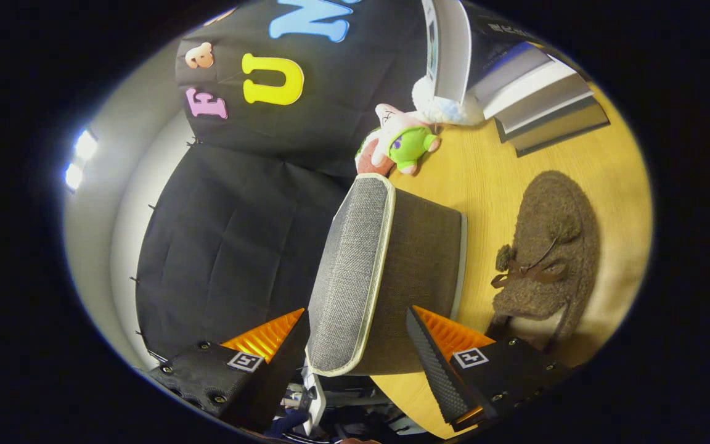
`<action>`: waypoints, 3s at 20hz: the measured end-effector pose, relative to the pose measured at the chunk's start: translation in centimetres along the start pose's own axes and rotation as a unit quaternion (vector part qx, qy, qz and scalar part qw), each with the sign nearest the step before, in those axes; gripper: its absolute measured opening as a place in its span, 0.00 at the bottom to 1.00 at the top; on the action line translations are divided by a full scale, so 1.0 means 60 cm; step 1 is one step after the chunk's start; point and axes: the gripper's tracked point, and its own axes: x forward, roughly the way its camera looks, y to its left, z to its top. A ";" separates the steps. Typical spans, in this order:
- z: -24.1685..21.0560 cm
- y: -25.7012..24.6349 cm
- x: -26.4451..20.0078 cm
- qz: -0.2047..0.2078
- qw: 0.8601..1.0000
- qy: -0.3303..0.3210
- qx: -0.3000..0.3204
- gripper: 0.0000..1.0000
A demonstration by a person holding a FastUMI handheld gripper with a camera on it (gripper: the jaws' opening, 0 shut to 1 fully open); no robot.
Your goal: Open the storage box then place both shoes into the box .Put the left shoe in first, then the right shoe, with the right side of both shoes facing outward in a uniform manner.
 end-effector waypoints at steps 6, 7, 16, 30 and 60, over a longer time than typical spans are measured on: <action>-0.009 -0.010 0.033 0.020 0.999 0.021 0.018 0.95; -0.012 -0.009 0.033 0.020 0.999 0.024 0.017 0.96; -0.027 0.030 0.038 0.076 0.995 0.055 0.038 0.47; 0.005 0.112 0.021 0.030 0.998 0.041 0.038 0.00; -0.145 0.330 0.556 -0.057 0.985 0.130 -0.100 0.01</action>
